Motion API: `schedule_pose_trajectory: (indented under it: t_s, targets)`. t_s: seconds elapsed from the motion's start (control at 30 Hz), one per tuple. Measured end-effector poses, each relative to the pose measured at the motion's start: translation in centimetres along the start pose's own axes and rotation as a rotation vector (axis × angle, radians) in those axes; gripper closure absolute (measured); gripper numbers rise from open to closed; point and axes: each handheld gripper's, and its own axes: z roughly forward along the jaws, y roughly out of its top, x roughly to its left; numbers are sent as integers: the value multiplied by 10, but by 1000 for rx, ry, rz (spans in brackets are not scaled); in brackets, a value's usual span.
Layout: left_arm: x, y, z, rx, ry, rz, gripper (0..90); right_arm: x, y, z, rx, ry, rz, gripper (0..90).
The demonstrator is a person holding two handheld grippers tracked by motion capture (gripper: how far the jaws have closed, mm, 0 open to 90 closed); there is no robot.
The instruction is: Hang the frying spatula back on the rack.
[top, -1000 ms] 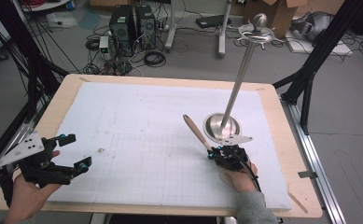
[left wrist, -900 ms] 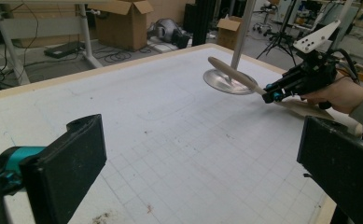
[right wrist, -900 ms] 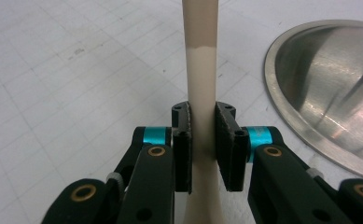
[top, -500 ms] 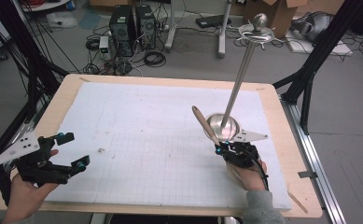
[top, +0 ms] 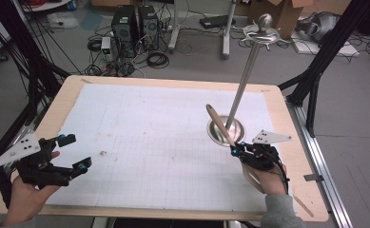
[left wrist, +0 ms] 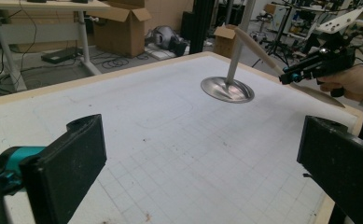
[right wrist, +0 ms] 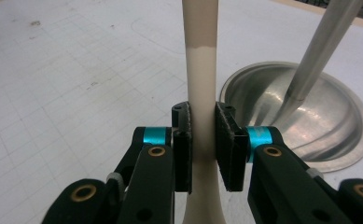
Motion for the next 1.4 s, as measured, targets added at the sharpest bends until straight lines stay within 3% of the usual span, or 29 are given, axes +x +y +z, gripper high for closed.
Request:
schedule_pose_trajectory:
  t_s: [0.27,0.57,0.83,1.4]
  targets:
    - [-2,1,0,11,14,18,18,-4,8,-17,-33,12,-13,786]
    - [-2,0,2,12,-3,14,18,-8,14,-35,-61,24,-13,786]
    - [-1,0,2,8,-7,14,18,-11,21,-53,-72,5,-34,786]
    - [-4,2,6,6,-28,16,18,-30,32,-93,-119,-24,-5,786]
